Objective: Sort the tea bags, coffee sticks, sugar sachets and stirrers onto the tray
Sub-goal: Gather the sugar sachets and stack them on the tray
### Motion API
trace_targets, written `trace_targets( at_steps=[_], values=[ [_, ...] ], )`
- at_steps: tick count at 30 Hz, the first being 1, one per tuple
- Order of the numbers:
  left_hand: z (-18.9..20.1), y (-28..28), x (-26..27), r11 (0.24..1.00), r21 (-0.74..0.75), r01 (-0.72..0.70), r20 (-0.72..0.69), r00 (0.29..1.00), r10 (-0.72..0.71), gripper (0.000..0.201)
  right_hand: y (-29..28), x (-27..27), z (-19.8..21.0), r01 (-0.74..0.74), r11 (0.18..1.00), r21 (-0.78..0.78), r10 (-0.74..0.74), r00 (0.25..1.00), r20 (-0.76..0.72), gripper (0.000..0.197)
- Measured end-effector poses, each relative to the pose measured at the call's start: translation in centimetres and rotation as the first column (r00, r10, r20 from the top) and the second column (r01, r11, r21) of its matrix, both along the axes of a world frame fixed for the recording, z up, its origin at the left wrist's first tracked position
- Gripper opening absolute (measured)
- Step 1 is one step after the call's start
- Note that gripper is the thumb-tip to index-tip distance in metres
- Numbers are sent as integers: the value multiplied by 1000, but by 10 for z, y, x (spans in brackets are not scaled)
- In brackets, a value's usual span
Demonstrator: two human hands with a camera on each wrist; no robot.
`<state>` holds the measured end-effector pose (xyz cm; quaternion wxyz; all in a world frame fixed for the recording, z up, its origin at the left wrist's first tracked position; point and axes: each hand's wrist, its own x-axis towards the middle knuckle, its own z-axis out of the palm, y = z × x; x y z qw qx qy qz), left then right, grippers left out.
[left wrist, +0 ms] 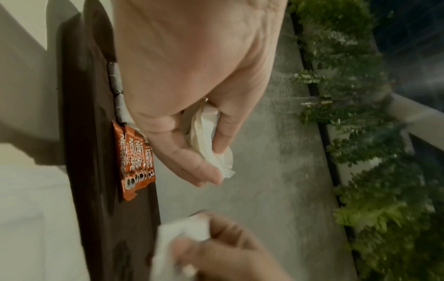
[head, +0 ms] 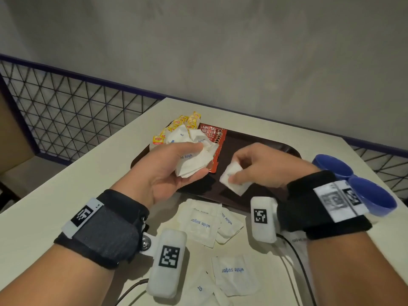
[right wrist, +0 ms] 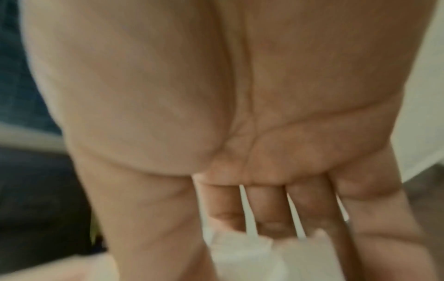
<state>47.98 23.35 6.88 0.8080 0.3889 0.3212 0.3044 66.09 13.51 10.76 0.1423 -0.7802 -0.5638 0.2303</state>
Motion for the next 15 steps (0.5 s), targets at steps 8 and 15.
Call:
trace_targets(
  at_steps=[8, 15],
  values=[
    [-1, -7, 4, 996, -25, 83, -60, 995, -85, 34, -7, -6, 24, 12, 939, 345, 163, 866, -472, 39],
    [2, -11, 3, 991, -10, 132, -2, 991, -132, 46, -5, -14, 24, -17, 916, 402, 188, 902, -389, 13]
  ],
)
